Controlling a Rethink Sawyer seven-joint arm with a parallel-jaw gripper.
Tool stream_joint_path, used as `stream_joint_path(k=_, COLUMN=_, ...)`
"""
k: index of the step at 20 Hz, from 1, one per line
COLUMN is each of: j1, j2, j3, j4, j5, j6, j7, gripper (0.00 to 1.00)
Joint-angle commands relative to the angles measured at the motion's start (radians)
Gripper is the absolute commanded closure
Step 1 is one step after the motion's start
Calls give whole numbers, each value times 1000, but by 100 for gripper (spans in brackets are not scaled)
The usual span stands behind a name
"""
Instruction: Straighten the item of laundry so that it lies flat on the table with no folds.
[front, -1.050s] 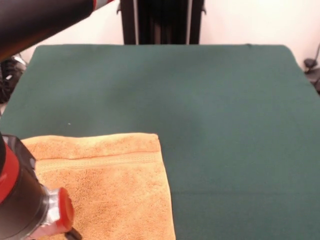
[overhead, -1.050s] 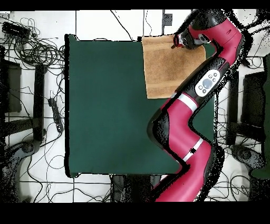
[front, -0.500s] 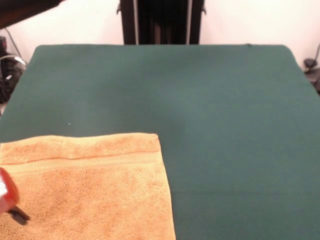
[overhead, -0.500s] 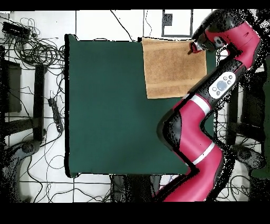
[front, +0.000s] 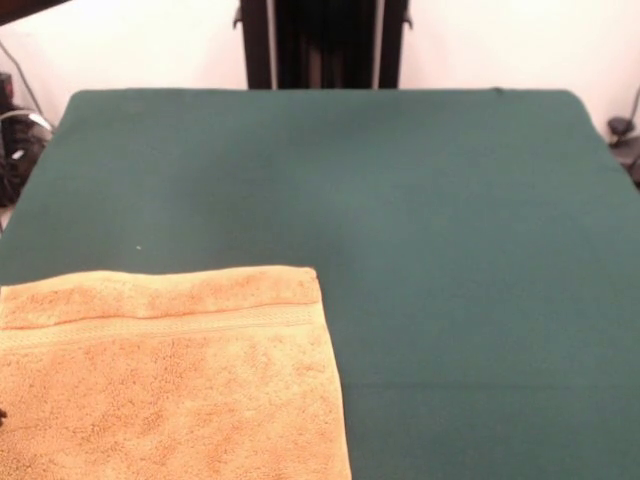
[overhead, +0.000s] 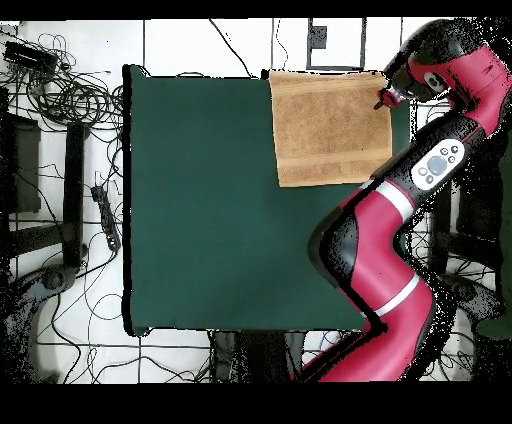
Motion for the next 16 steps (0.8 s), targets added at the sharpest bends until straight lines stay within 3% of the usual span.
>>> stream_joint_path(k=1, j1=41, j2=39, j3=-2, j4=-90, j5=-77, j6=65, j7=-244, gripper=0)
stream_joint_path(k=6, j1=43, j2=31, j3=-27, j4=-82, j5=-77, j6=95, j7=-239, gripper=0)
stream_joint_path(k=9, j1=48, j2=9, j3=-95, j4=-60, j5=-78, j6=170, j7=-235, gripper=0)
stream_joint_path(k=12, j1=51, j2=-21, j3=-165, j4=-37, j5=-79, j6=303, j7=-194, gripper=0)
stream_joint_path(k=16, j1=49, j2=-68, j3=-224, j4=-17, j5=-79, j6=537, j7=-56, gripper=0)
